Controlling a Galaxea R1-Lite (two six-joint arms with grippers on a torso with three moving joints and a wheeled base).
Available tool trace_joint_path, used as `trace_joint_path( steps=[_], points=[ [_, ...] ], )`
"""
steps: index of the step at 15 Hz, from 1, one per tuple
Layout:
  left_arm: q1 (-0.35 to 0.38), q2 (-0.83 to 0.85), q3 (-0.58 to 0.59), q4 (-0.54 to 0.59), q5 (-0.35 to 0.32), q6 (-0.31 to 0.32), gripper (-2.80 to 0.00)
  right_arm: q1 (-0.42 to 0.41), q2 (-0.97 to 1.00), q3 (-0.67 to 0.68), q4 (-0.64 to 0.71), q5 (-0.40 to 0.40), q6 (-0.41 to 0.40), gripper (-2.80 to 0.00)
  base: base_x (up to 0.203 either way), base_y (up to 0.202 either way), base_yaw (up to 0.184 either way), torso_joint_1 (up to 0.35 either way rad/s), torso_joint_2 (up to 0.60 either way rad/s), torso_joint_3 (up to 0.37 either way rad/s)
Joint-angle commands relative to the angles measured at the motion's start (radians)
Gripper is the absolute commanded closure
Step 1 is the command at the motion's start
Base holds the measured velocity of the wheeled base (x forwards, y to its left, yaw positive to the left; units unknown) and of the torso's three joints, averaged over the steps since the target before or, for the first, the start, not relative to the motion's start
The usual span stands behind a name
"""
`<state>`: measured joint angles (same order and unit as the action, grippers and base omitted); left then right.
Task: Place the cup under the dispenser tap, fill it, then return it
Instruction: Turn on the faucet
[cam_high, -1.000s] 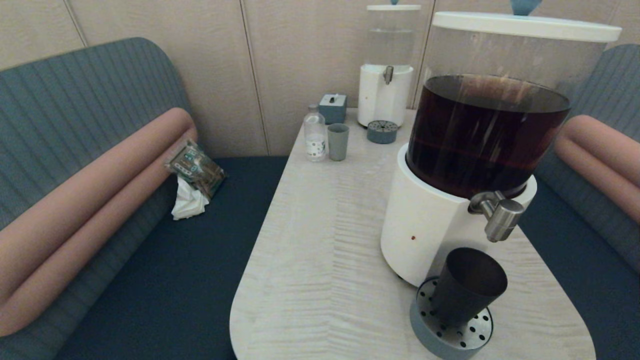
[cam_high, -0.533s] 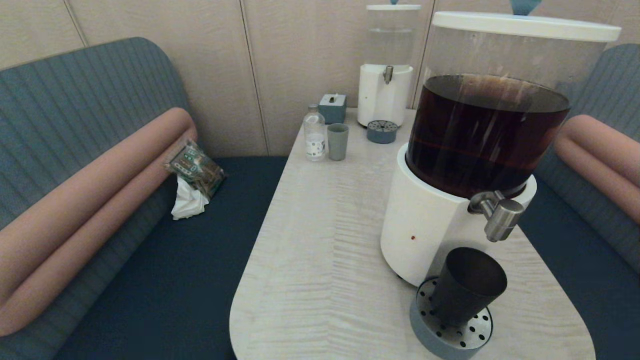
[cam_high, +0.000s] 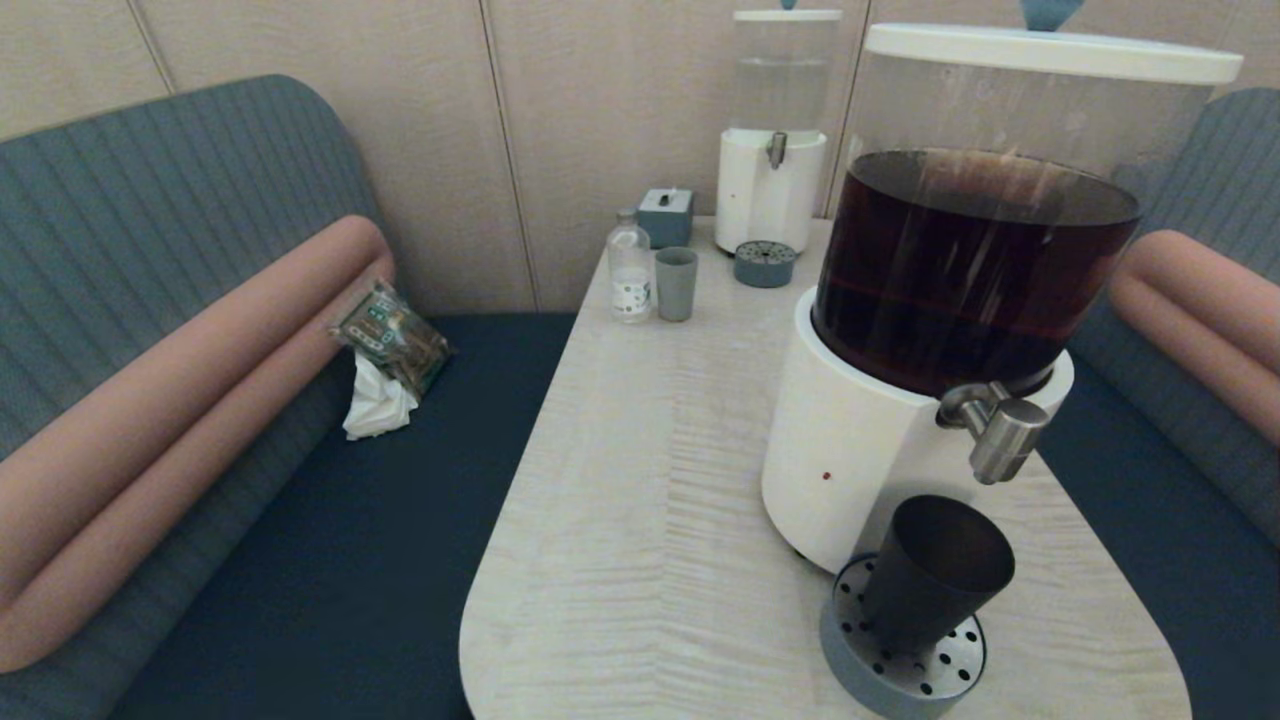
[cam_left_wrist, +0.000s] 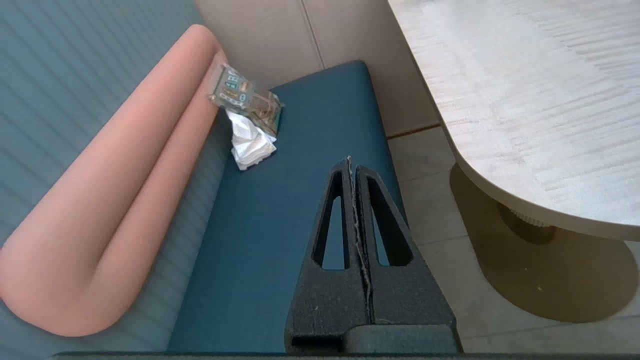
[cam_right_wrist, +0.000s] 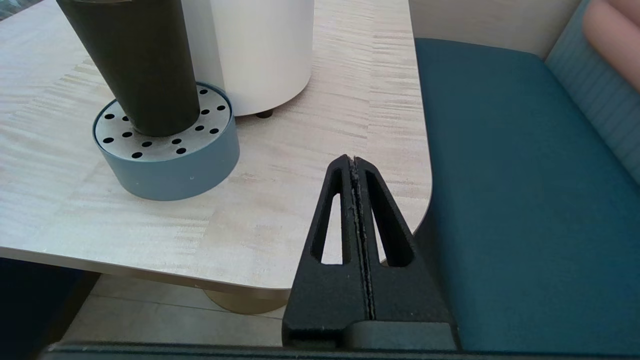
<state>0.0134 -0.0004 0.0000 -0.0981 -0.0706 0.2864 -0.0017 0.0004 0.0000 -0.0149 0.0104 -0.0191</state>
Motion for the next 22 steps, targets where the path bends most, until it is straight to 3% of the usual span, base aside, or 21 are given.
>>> trace_joint_path(
  steps=[1, 12, 16, 21, 22],
  points=[
    [0.000, 0.002, 0.031, -0.007, 0.000, 0.000, 0.00, 0.000, 0.000, 0.003, 0.000, 0.000, -0.001, 0.00, 0.000, 0.000, 0.000, 0.000, 0.00, 0.000],
    [0.000, 0.002, 0.034, -0.014, 0.000, -0.004, 0.00, 0.000, 0.000, 0.003, 0.000, 0.000, -0.001, 0.00, 0.000, 0.000, 0.000, 0.000, 0.00, 0.000],
    [0.000, 0.002, 0.040, -0.078, -0.001, -0.006, 0.00, 0.000, 0.000, 0.003, 0.000, 0.000, -0.001, 0.00, 0.000, 0.000, 0.000, 0.000, 0.00, 0.000],
    [0.000, 0.002, 0.040, -0.103, 0.001, -0.020, 0.00, 0.000, 0.000, 0.003, -0.001, 0.000, -0.001, 0.00, 0.000, 0.000, 0.000, 0.000, 0.00, 0.000],
    [0.000, 0.001, 0.040, -0.106, 0.007, -0.052, 0.00, 0.000, 0.000, 0.003, 0.000, 0.000, -0.001, 0.00, 0.000, 0.000, 0.000, 0.000, 0.00, 0.000]
  ],
)
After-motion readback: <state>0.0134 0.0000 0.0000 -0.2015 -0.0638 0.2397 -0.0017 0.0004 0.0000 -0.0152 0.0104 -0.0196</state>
